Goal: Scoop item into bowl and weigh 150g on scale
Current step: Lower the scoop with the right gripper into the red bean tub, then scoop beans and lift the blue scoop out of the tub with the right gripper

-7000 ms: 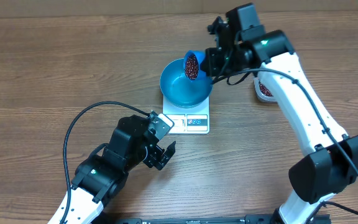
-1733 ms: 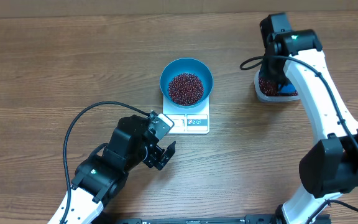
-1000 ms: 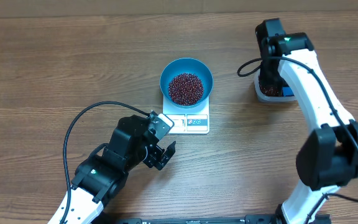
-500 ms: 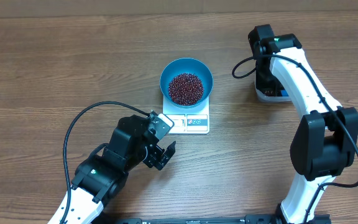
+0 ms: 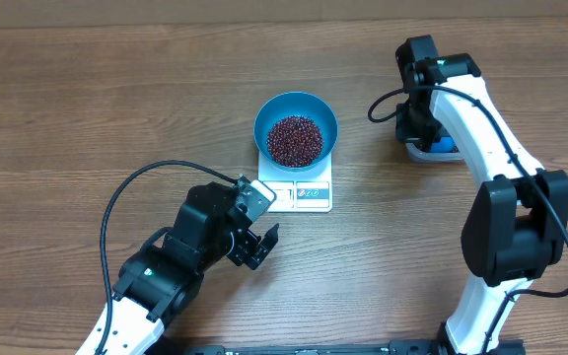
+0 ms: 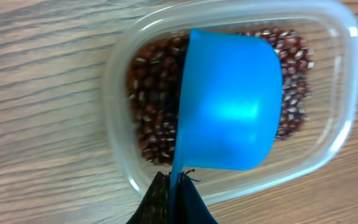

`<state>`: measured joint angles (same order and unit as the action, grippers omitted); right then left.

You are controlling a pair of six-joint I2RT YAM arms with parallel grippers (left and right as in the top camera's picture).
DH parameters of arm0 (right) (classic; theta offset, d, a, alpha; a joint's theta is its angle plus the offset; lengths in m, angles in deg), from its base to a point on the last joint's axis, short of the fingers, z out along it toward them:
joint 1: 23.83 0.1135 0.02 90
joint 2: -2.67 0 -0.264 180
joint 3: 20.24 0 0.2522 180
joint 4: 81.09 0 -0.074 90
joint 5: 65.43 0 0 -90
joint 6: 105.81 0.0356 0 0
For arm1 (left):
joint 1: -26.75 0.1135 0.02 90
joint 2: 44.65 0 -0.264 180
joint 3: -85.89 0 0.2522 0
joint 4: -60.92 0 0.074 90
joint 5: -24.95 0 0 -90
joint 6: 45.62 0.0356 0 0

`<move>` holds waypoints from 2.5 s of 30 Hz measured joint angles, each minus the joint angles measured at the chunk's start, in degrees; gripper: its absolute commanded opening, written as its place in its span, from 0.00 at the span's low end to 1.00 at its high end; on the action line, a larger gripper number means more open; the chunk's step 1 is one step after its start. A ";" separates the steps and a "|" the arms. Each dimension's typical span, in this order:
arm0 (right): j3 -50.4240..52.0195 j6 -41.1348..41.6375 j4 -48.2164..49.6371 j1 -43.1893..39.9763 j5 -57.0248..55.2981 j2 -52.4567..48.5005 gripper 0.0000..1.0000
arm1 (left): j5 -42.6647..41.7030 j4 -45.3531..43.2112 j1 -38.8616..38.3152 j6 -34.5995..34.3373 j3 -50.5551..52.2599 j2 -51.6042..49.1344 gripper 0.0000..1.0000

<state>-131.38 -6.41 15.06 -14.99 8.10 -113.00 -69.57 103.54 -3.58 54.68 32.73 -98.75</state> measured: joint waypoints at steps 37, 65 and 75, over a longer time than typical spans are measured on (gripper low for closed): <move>0.00 -2.60 1.29 -11.85 22.32 1.84 0.04 | 0.00 0.00 0.00 0.00 0.00 0.00 1.00; 0.00 -7.56 -1.86 -17.40 33.22 1.60 0.04 | -0.02 0.00 0.00 -0.02 0.00 0.00 1.00; 0.00 -8.13 -3.78 -21.86 37.94 1.18 0.04 | 0.00 0.00 0.00 -0.02 0.00 0.00 1.00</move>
<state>-131.38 -14.54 11.28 -36.85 46.05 -111.82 -69.57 103.54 -3.58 54.66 32.73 -98.75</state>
